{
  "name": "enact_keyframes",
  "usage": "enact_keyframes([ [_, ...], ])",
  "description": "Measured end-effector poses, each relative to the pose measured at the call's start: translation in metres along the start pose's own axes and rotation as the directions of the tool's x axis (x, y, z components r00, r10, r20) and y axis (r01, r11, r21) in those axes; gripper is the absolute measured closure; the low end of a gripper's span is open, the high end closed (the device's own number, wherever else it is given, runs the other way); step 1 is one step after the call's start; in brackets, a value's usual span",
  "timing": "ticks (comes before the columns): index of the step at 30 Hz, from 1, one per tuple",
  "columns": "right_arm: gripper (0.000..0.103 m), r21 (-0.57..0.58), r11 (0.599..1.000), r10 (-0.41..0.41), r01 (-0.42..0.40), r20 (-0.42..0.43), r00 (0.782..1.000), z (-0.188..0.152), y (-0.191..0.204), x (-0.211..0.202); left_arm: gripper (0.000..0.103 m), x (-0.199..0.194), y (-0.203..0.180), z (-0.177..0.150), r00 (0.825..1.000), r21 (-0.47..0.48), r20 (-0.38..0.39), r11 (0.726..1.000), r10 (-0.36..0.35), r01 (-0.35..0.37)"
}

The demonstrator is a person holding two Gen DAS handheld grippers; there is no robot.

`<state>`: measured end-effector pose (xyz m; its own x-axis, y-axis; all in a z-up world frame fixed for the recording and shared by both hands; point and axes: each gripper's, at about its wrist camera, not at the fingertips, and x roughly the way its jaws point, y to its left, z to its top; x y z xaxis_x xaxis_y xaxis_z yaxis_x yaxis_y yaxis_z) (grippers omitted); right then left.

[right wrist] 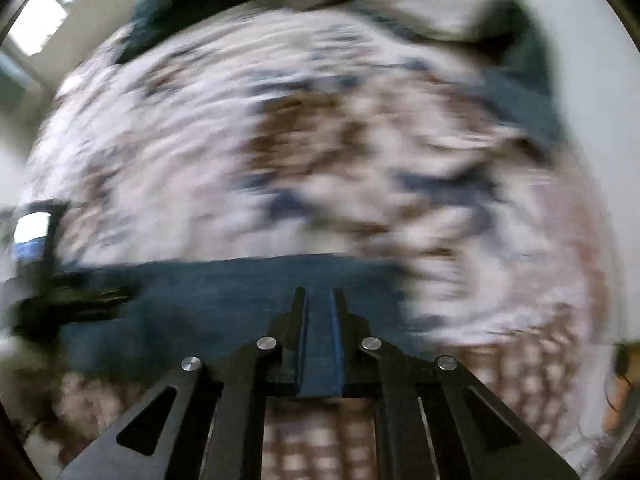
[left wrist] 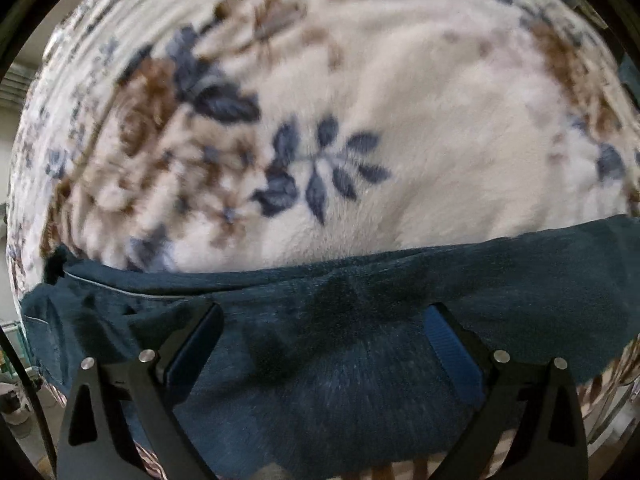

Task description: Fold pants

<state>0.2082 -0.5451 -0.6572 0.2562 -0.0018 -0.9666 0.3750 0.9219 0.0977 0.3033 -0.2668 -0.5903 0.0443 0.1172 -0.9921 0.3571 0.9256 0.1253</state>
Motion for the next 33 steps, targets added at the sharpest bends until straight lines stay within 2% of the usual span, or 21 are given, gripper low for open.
enact_keyframes([
  [1,0.091,0.128,0.992,-0.002,0.008,-0.045,0.999,0.002,-0.03,0.009,0.0,-0.004,0.0,-0.001,1.0,0.0,0.013,1.0,0.001,-0.001],
  [2,0.09,0.253,0.967,0.063,-0.04,-0.083,0.995,0.003,-0.052,0.018,0.0,-0.007,0.0,-0.002,1.0,0.0,0.022,1.0,-0.004,0.004],
  [3,0.089,0.39,0.912,0.172,-0.123,-0.095,0.98,0.001,-0.073,0.027,0.0,-0.011,-0.002,-0.003,0.999,0.003,0.032,1.0,-0.006,0.006],
  [4,0.081,0.462,0.868,0.253,-0.185,-0.09,0.963,0.0,-0.086,0.033,0.0,-0.012,-0.004,-0.004,0.999,0.007,0.036,1.0,-0.005,0.004],
  [5,0.073,0.49,0.844,0.296,-0.216,-0.09,0.951,0.001,-0.091,0.038,0.0,-0.014,-0.006,-0.005,0.999,0.011,0.038,1.0,-0.007,0.007],
  [6,0.055,0.485,0.85,0.287,-0.206,-0.098,0.953,0.003,-0.092,0.04,0.0,-0.015,-0.008,-0.006,0.999,0.016,0.037,1.0,-0.012,0.011],
  [7,0.043,0.466,0.864,0.268,-0.192,-0.102,0.958,0.006,-0.091,0.041,0.0,-0.014,-0.011,-0.008,0.999,0.022,0.031,1.0,-0.014,0.013],
  [8,0.042,0.446,0.871,0.279,-0.207,-0.102,0.955,0.009,-0.089,0.045,0.0,-0.015,-0.016,-0.01,1.0,0.026,0.026,1.0,-0.016,0.016],
  [10,0.042,0.438,0.88,0.28,-0.181,-0.171,0.945,0.008,-0.082,0.06,0.0,-0.013,-0.022,-0.014,1.0,0.038,0.021,0.999,-0.02,0.019],
  [12,0.042,0.452,0.888,0.228,-0.085,-0.272,0.935,0.0,-0.082,0.071,0.0,-0.014,-0.026,-0.019,1.0,0.048,0.019,0.999,-0.013,0.013],
  [13,0.042,0.491,0.866,0.253,-0.098,-0.26,0.932,-0.01,-0.084,0.067,0.0,-0.015,-0.028,-0.021,1.0,0.05,0.023,0.999,-0.013,0.012],
  [16,0.042,0.547,0.824,0.278,-0.144,-0.171,0.945,-0.031,-0.089,0.048,0.0,-0.017,-0.033,-0.027,1.0,0.06,0.027,0.998,-0.01,0.009],
  [20,0.042,0.662,0.712,0.348,-0.235,-0.042,0.937,-0.051,-0.103,0.04,0.0,-0.025,-0.032,-0.034,1.0,0.067,0.019,0.998,-0.003,0.002],
  [21,0.043,0.681,0.673,0.381,-0.287,0.013,0.924,-0.054,-0.104,0.039,0.0,-0.025,-0.033,-0.037,1.0,0.064,0.02,0.998,-0.003,0.002],
  [24,0.043,0.695,0.668,0.392,-0.265,-0.026,0.92,-0.056,-0.098,0.053,0.0,-0.029,-0.035,-0.041,1.0,0.06,0.023,0.998,-0.004,0.003],
  [26,0.043,0.739,0.625,0.421,-0.25,-0.05,0.905,-0.063,-0.097,0.073,0.0,-0.039,-0.037,-0.039,1.0,0.059,0.024,0.998,-0.006,0.004],
  [27,0.047,0.753,0.605,0.436,-0.258,-0.042,0.899,-0.065,-0.097,0.08,0.0,-0.04,-0.038,-0.039,1.0,0.06,0.025,0.998,-0.006,0.005],
  [28,0.059,0.767,0.589,0.439,-0.256,-0.038,0.897,-0.067,-0.097,0.089,0.0,-0.041,-0.038,-0.037,1.0,0.061,0.025,0.998,-0.006,0.005],
  [29,0.066,0.776,0.577,0.436,-0.253,-0.031,0.899,-0.068,-0.097,0.094,0.0,-0.041,-0.038,-0.034,1.0,0.061,0.025,0.998,-0.006,0.005],
  [31,0.086,0.806,0.529,0.435,-0.265,0.01,0.9,-0.071,-0.1,0.101,0.0,-0.042,-0.035,-0.032,1.0,0.058,0.025,0.998,-0.007,0.005],
  [33,0.09,0.788,0.556,0.407,-0.264,0.019,0.913,-0.068,-0.1,0.094,0.0,-0.043,-0.033,-0.03,1.0,0.055,0.027,0.998,-0.001,-0.001],
])
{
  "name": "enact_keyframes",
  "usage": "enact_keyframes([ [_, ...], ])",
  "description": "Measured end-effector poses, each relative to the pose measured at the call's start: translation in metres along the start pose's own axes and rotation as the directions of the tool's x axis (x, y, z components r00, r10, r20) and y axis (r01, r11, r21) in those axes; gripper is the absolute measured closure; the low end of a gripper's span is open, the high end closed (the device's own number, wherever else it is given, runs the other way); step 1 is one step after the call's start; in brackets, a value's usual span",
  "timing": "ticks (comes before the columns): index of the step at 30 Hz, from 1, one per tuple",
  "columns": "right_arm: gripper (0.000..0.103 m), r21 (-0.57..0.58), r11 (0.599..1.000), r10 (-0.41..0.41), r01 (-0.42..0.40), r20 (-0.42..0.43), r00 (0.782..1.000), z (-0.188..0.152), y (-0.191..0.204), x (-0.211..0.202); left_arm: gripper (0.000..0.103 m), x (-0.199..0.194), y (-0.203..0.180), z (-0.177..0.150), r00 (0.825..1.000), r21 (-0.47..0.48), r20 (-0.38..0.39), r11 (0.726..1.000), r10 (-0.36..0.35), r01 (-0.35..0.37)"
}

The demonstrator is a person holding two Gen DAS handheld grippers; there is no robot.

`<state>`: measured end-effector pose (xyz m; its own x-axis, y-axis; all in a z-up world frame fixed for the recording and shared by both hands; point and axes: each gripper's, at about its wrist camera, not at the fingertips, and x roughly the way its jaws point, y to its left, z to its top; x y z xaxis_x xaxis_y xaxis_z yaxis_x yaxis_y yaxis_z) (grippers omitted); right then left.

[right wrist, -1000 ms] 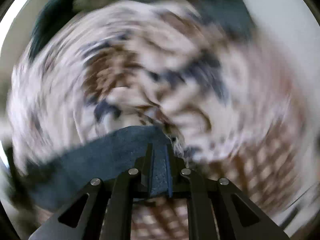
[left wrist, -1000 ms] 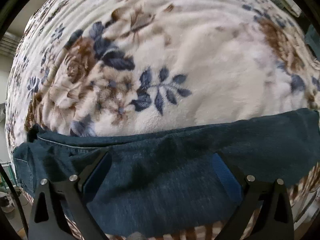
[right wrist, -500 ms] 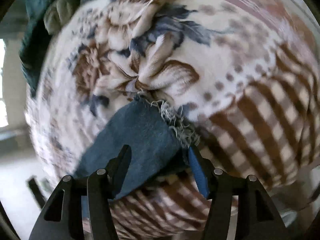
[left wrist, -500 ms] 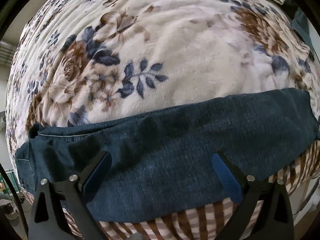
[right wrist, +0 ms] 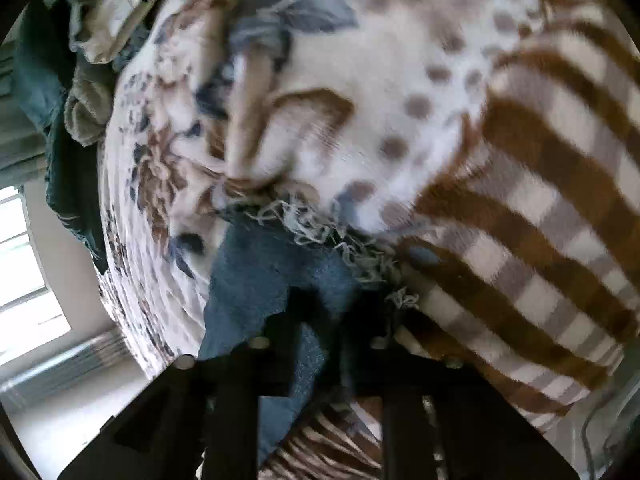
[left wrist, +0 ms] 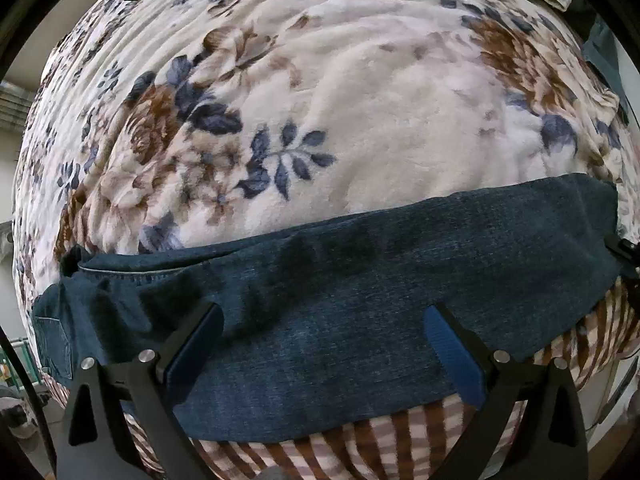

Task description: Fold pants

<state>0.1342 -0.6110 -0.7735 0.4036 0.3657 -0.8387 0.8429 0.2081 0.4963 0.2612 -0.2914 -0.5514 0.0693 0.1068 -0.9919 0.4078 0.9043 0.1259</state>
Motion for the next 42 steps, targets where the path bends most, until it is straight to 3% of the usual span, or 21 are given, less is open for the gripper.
enact_keyframes([
  [4,0.099,-0.192,0.98,-0.036,0.055,0.098,0.994,-0.018,0.042,-0.029,0.0,0.002,0.013,-0.001,1.0,-0.012,-0.005,1.0,0.008,-0.008],
  [7,0.098,-0.278,0.959,-0.013,0.061,0.173,0.985,-0.037,0.07,-0.061,0.0,0.001,0.021,-0.003,1.0,-0.026,-0.005,1.0,0.011,-0.011],
  [11,0.099,-0.302,0.951,0.01,0.061,0.228,0.974,-0.053,0.076,-0.09,0.0,-0.002,0.025,0.001,1.0,-0.03,0.005,1.0,0.009,-0.009],
  [14,0.099,-0.282,0.95,-0.08,0.135,0.197,0.977,-0.05,0.053,-0.077,0.0,-0.002,0.025,0.009,1.0,-0.022,0.014,1.0,0.01,-0.01],
  [16,0.092,-0.214,0.955,-0.192,0.207,0.089,0.977,-0.036,0.014,-0.044,0.0,0.0,0.023,0.01,1.0,-0.018,0.011,1.0,0.006,-0.005],
  [17,0.089,-0.185,0.962,-0.198,0.199,0.025,0.98,-0.03,-0.001,-0.031,0.0,0.001,0.023,0.012,1.0,-0.017,0.011,1.0,0.003,-0.003],
  [20,0.077,-0.086,0.992,-0.097,0.093,-0.034,0.995,-0.024,-0.026,-0.025,0.0,-0.002,0.02,0.009,1.0,-0.004,0.026,1.0,0.007,-0.007],
  [22,0.057,-0.109,0.992,-0.064,0.063,0.001,0.998,-0.026,-0.023,-0.035,0.0,-0.001,0.019,0.006,1.0,0.004,0.027,1.0,0.011,-0.011],
  [23,0.053,-0.111,0.993,-0.038,0.039,0.018,0.999,-0.028,-0.022,-0.039,0.0,-0.001,0.017,0.003,1.0,0.004,0.022,1.0,0.007,-0.007],
  [26,0.052,-0.089,0.994,-0.062,0.067,0.068,0.996,-0.028,-0.019,-0.05,0.0,0.002,0.014,-0.002,1.0,0.005,0.002,1.0,0.005,-0.005],
  [29,0.052,-0.159,0.965,-0.172,0.207,0.212,0.962,-0.024,0.005,-0.073,0.0,0.0,0.014,-0.003,1.0,0.006,0.005,1.0,0.009,-0.009],
  [30,0.052,-0.177,0.957,-0.182,0.229,0.25,0.951,-0.02,0.013,-0.079,0.0,-0.001,0.014,-0.003,1.0,0.006,0.007,1.0,0.009,-0.009],
  [32,0.05,-0.246,0.948,-0.141,0.203,0.247,0.959,-0.006,0.031,-0.08,0.0,-0.003,0.012,-0.002,1.0,0.008,0.012,1.0,0.005,-0.005],
  [36,0.05,-0.293,0.938,-0.172,0.186,0.074,0.982,0.022,0.052,-0.031,0.0,-0.007,0.003,0.001,1.0,0.019,0.02,1.0,0.0,0.0],
  [38,0.063,-0.32,0.926,-0.207,0.203,0.022,0.978,0.027,0.061,-0.005,0.0,-0.008,-0.001,0.001,1.0,0.025,0.024,1.0,-0.002,0.001],
  [40,0.082,-0.407,0.876,-0.255,0.259,0.066,0.965,0.021,0.07,0.002,0.0,-0.01,-0.002,0.001,1.0,0.029,0.028,1.0,-0.004,0.003],
  [42,0.086,-0.511,0.792,-0.285,0.333,0.172,0.943,0.005,0.088,-0.008,0.0,-0.011,0.0,0.001,0.999,0.034,0.038,0.999,0.001,-0.002],
])
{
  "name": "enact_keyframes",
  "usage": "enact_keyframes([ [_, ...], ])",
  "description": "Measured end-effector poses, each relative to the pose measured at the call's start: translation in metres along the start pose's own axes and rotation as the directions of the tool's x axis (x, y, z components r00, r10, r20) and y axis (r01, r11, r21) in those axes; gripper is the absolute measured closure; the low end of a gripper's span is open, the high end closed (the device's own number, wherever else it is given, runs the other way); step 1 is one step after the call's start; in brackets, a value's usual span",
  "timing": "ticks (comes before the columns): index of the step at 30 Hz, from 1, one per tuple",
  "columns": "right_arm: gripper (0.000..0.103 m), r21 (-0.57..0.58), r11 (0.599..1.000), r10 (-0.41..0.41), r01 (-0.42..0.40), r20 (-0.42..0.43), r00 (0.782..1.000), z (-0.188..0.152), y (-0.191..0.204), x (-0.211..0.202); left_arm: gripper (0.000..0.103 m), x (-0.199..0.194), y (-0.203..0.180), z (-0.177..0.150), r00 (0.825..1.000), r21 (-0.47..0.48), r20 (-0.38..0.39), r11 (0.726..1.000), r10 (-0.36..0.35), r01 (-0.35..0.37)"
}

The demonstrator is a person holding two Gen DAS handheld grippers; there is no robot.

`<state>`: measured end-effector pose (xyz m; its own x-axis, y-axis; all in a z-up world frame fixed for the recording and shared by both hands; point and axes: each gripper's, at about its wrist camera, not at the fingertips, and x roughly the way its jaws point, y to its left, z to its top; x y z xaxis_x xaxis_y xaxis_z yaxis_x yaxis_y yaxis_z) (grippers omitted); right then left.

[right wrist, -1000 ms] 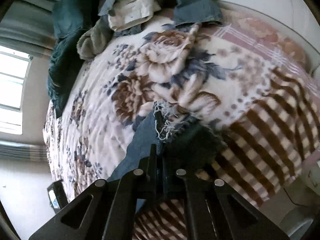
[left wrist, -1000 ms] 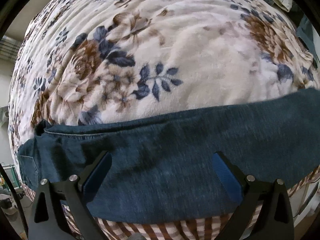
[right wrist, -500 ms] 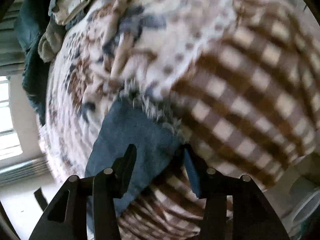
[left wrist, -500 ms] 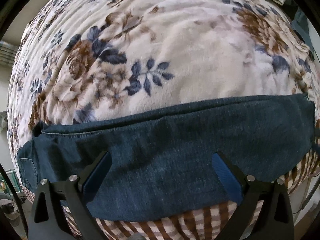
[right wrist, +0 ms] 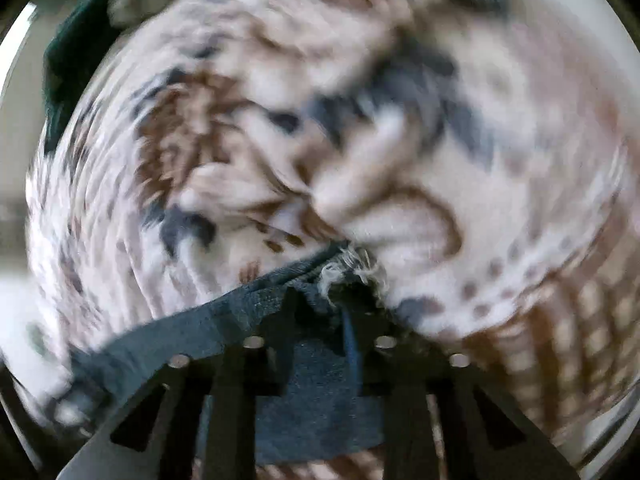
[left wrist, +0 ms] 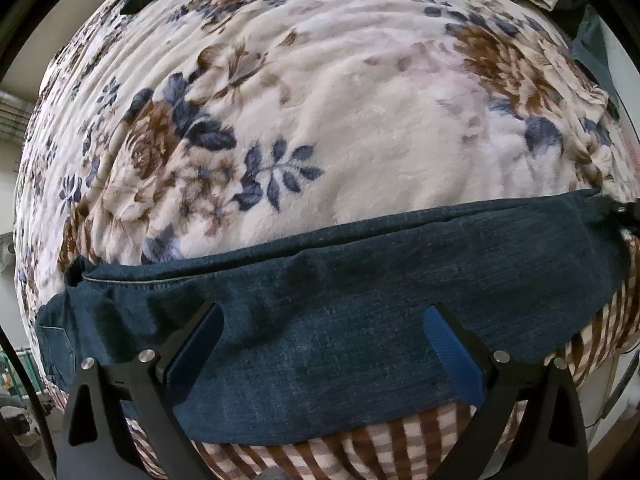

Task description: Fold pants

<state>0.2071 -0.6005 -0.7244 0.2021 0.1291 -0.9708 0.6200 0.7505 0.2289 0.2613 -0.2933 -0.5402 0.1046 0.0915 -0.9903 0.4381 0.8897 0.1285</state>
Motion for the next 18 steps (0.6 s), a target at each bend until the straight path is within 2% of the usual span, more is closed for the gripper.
enact_keyframes([
  [3,0.087,-0.17,0.98,-0.076,0.101,0.146,0.986,-0.013,0.027,-0.041,0.0,0.001,0.001,-0.002,1.0,-0.003,0.004,1.0,0.01,-0.01],
  [6,0.087,-0.224,0.967,-0.077,0.125,0.214,0.974,-0.017,0.04,-0.059,0.0,0.008,0.009,-0.002,1.0,-0.033,-0.023,0.999,0.001,-0.002],
  [8,0.086,-0.228,0.965,-0.078,0.128,0.217,0.973,-0.011,0.039,-0.049,0.0,0.011,0.011,-0.002,0.999,-0.046,-0.033,0.999,-0.001,-0.001],
  [9,0.084,-0.208,0.972,-0.074,0.108,0.165,0.983,-0.003,0.035,-0.033,0.0,0.011,0.012,-0.002,0.999,-0.05,-0.033,0.999,0.0,-0.001],
  [10,0.083,-0.161,0.983,-0.082,0.091,0.058,0.995,0.005,0.029,-0.009,0.0,0.01,0.012,-0.002,1.0,-0.052,-0.031,0.999,0.003,-0.004],
  [11,0.078,-0.101,0.991,-0.085,0.083,-0.019,0.996,0.011,0.017,0.006,0.0,0.009,0.012,-0.002,1.0,-0.052,-0.028,0.999,0.003,-0.005],
  [12,0.064,-0.026,0.998,-0.056,0.054,-0.081,0.995,0.013,0.002,0.016,0.0,0.008,0.012,-0.001,1.0,-0.053,-0.024,0.999,0.002,-0.003],
  [13,0.058,0.065,0.998,0.004,0.003,-0.1,0.995,0.013,-0.016,0.017,0.0,0.006,0.011,-0.001,1.0,-0.051,-0.019,0.999,0.002,-0.003],
  [14,0.056,0.149,0.987,0.078,-0.067,-0.07,0.995,0.01,-0.032,0.009,0.0,0.005,0.012,0.0,1.0,-0.05,-0.013,0.999,0.001,-0.002],
  [15,0.05,0.2,0.972,0.13,-0.12,-0.04,0.991,0.005,-0.043,0.001,0.0,0.005,0.013,0.001,1.0,-0.049,-0.007,0.999,-0.002,0.001],
  [18,0.032,0.311,0.925,0.224,-0.219,0.017,0.974,-0.02,-0.071,-0.018,0.0,0.008,0.013,0.003,1.0,-0.049,-0.007,0.999,-0.01,0.01],
])
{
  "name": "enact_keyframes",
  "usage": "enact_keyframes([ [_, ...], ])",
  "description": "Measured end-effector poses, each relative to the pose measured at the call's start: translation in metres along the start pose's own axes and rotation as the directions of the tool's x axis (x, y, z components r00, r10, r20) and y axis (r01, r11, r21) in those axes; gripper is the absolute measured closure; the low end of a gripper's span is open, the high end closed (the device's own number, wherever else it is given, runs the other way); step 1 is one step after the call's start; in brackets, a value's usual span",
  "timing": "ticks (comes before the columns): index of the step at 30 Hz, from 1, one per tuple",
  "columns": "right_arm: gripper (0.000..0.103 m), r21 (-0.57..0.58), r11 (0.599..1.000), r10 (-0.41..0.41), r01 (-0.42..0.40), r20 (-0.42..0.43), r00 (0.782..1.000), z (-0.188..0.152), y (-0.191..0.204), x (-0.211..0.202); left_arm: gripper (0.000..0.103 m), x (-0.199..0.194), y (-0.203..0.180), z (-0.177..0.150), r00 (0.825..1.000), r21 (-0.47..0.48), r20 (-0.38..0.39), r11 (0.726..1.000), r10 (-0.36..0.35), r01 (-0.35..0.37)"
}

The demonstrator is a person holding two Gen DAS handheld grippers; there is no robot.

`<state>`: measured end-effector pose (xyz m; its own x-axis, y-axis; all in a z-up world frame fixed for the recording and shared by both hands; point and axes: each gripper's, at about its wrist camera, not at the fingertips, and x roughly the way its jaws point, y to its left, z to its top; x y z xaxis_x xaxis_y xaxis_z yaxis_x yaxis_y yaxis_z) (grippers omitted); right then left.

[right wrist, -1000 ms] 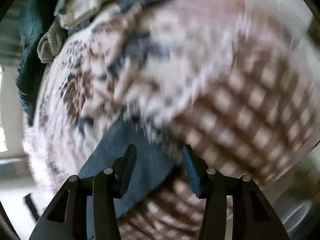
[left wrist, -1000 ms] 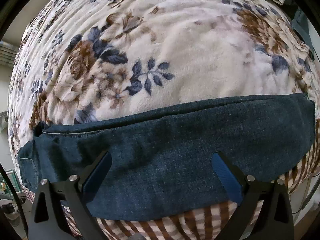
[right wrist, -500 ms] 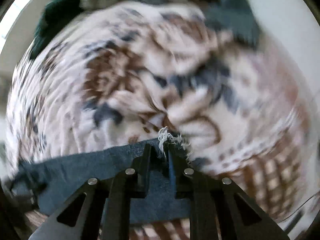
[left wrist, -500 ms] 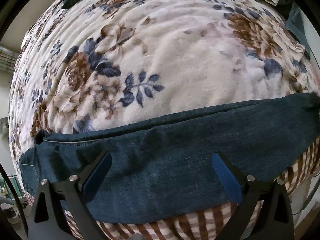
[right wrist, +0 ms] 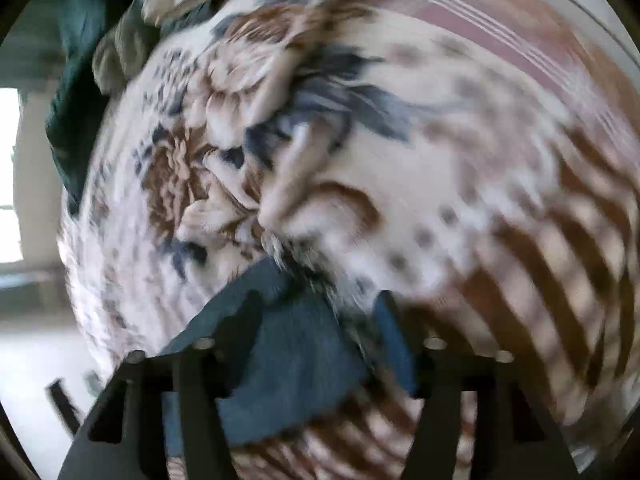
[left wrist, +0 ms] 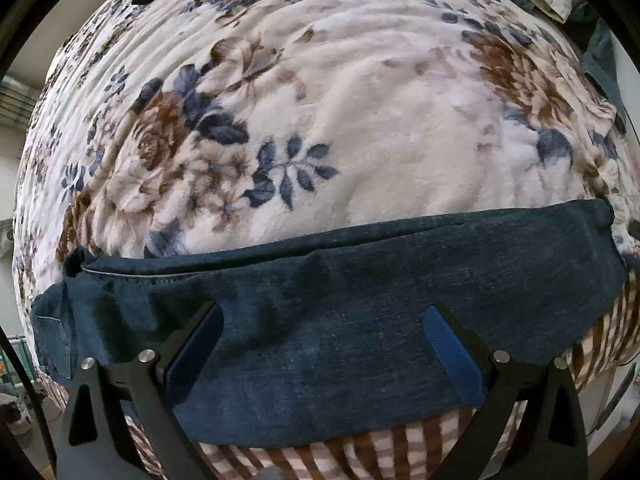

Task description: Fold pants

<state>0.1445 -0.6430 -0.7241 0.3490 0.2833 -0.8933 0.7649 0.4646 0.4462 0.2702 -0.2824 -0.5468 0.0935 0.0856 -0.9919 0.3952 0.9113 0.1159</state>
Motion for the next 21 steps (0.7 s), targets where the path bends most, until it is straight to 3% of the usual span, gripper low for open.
enact_keyframes([
  [3,0.031,0.133,0.983,0.135,-0.127,-0.058,0.989,-0.027,-0.031,0.008,0.0,0.006,-0.005,-0.003,1.0,-0.009,-0.026,1.0,-0.018,0.018],
  [5,0.031,0.203,0.956,0.232,-0.214,-0.069,0.97,-0.045,-0.047,0.026,0.0,0.009,-0.01,-0.006,0.999,-0.007,-0.04,1.0,-0.025,0.025],
  [9,0.031,0.258,0.886,0.39,-0.386,0.035,0.92,-0.056,-0.057,0.049,0.0,0.014,-0.015,-0.011,0.998,0.011,-0.057,1.0,-0.016,0.017],
  [10,0.031,0.242,0.87,0.428,-0.431,0.067,0.901,-0.055,-0.054,0.049,0.0,0.014,-0.015,-0.013,0.998,0.013,-0.058,1.0,-0.011,0.012],
  [11,0.031,0.222,0.873,0.429,-0.434,0.072,0.9,-0.054,-0.05,0.05,0.0,0.016,-0.016,-0.014,0.998,0.014,-0.06,1.0,-0.007,0.008],
  [13,0.035,0.186,0.845,0.492,-0.502,0.099,0.865,-0.052,-0.038,0.051,0.0,0.018,-0.015,-0.017,0.998,0.015,-0.067,1.0,-0.003,0.004],
  [15,0.046,0.151,0.845,0.503,-0.513,0.102,0.858,-0.048,-0.025,0.056,0.0,0.021,-0.015,-0.019,0.997,0.015,-0.075,1.0,0.005,-0.004],
  [16,0.06,0.157,0.845,0.501,-0.511,0.101,0.859,-0.045,-0.021,0.065,0.0,0.024,-0.015,-0.019,0.997,0.014,-0.083,1.0,0.005,-0.004],
  [18,0.082,0.198,0.873,0.441,-0.445,0.069,0.895,-0.04,-0.016,0.086,0.0,0.028,-0.014,-0.022,0.996,0.007,-0.09,1.0,0.005,-0.005],
  [21,0.088,0.177,0.899,0.39,-0.401,0.092,0.916,-0.037,0.002,0.087,0.0,0.027,-0.006,-0.021,0.997,-0.008,-0.082,1.0,0.006,-0.007],
])
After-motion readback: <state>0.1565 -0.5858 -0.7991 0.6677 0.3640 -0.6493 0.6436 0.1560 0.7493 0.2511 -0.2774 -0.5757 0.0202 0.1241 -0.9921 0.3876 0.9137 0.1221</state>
